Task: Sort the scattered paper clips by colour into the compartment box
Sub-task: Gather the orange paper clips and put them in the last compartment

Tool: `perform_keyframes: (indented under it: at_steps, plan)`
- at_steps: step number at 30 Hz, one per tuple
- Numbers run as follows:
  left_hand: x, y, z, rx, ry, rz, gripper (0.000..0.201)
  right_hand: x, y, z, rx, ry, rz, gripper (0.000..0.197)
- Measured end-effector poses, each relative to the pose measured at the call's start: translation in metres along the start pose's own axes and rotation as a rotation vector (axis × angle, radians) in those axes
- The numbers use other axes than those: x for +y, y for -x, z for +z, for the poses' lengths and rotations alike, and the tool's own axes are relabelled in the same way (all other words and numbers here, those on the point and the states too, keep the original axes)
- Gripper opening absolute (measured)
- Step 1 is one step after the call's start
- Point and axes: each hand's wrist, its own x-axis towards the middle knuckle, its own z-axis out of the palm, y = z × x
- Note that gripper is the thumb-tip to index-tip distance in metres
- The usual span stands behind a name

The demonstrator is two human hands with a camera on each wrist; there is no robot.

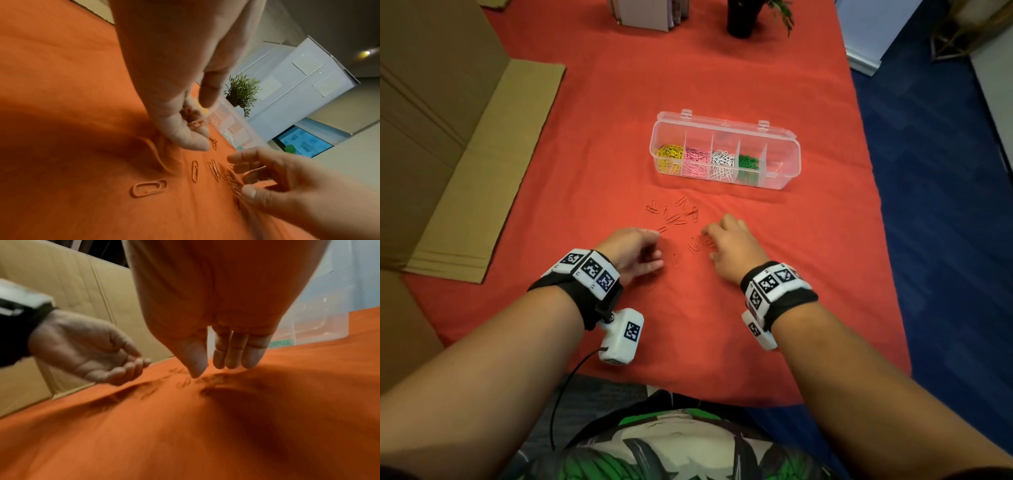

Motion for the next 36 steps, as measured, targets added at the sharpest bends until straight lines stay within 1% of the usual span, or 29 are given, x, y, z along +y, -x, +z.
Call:
perform_keyframes:
  at_steps: [1,3,5,7,11,13,16,18,19,21,22,23,25,26,27,28,30,31,32,33,34,35,36]
  plan:
    - [-0.004,0.000,0.001,0.008,-0.041,0.023,0.021,-0.001,0.003,0.004,0.009,0.027,-0.004,0.040]
    - [-0.010,-0.001,0.001,0.037,-0.163,0.068,0.028,-0.003,0.006,0.008,0.022,0.045,0.005,0.031]
    - [-0.014,-0.002,0.000,0.079,-0.327,0.101,0.027,-0.002,0.007,0.010,0.027,0.025,0.035,0.022]
    - [-0.017,-0.002,-0.002,0.102,-0.555,0.144,0.023,-0.001,0.006,0.009,0.015,0.012,0.067,0.021]
    - [-0.024,0.007,-0.007,0.186,-1.057,0.192,0.027,0.000,0.006,0.007,-0.008,0.029,0.095,0.027]
    - [-0.028,0.008,-0.006,0.197,-1.210,0.222,0.025,0.000,0.008,0.004,-0.013,0.003,0.111,0.022]
    - [-0.031,0.008,-0.003,0.191,-1.302,0.270,0.011,0.006,0.012,0.000,0.004,-0.128,0.225,0.017]
    - [-0.032,0.006,-0.002,0.159,-1.332,0.263,0.006,0.010,0.013,-0.002,0.011,-0.275,0.314,0.018]
    - [-0.032,0.006,-0.002,0.138,-1.349,0.258,0.005,0.011,0.014,-0.002,0.021,-0.368,0.362,0.022]
    - [-0.032,0.006,-0.001,0.122,-1.384,0.264,0.011,0.016,0.014,-0.002,0.050,-0.546,0.464,0.030]
    - [-0.032,0.006,-0.001,0.134,-1.395,0.271,0.016,0.019,0.013,-0.001,0.051,-0.605,0.499,0.029]
    - [-0.031,0.006,-0.001,0.149,-1.394,0.276,0.020,0.020,0.012,-0.002,0.042,-0.617,0.516,0.023]
    - [-0.027,0.006,0.000,0.142,-1.345,0.274,0.024,0.019,0.012,-0.004,-0.001,-0.546,0.511,0.011]
    - [-0.025,0.007,0.001,0.120,-1.268,0.256,0.023,0.017,0.012,-0.004,-0.023,-0.474,0.489,0.008]
    - [-0.022,0.007,0.003,0.083,-1.138,0.217,0.022,0.014,0.012,-0.002,-0.037,-0.381,0.457,0.011]
    - [-0.018,0.009,0.004,0.026,-0.946,0.162,0.023,0.012,0.011,0.001,-0.039,-0.281,0.417,0.020]
    - [-0.011,0.013,0.005,-0.056,-0.460,0.010,0.024,0.004,0.012,0.008,-0.046,-0.097,0.333,0.035]
    - [-0.008,0.015,0.005,-0.105,-0.253,-0.054,0.020,0.001,0.013,0.010,-0.039,-0.033,0.300,0.036]
    - [-0.004,0.019,0.003,-0.174,-0.100,-0.097,0.013,-0.002,0.015,0.014,-0.040,0.017,0.279,0.035]
    - [-0.001,0.022,0.002,-0.236,-0.007,-0.118,0.008,-0.003,0.018,0.016,-0.032,0.053,0.264,0.033]
    - [0.001,0.024,0.001,-0.279,0.043,-0.119,0.010,-0.005,0.020,0.018,-0.020,0.080,0.247,0.031]
    - [0.002,0.024,0.000,-0.280,0.066,-0.115,0.013,-0.006,0.022,0.018,-0.011,0.092,0.234,0.030]
    - [0.003,0.023,0.001,-0.251,0.068,-0.111,0.016,-0.007,0.023,0.017,-0.007,0.092,0.223,0.029]
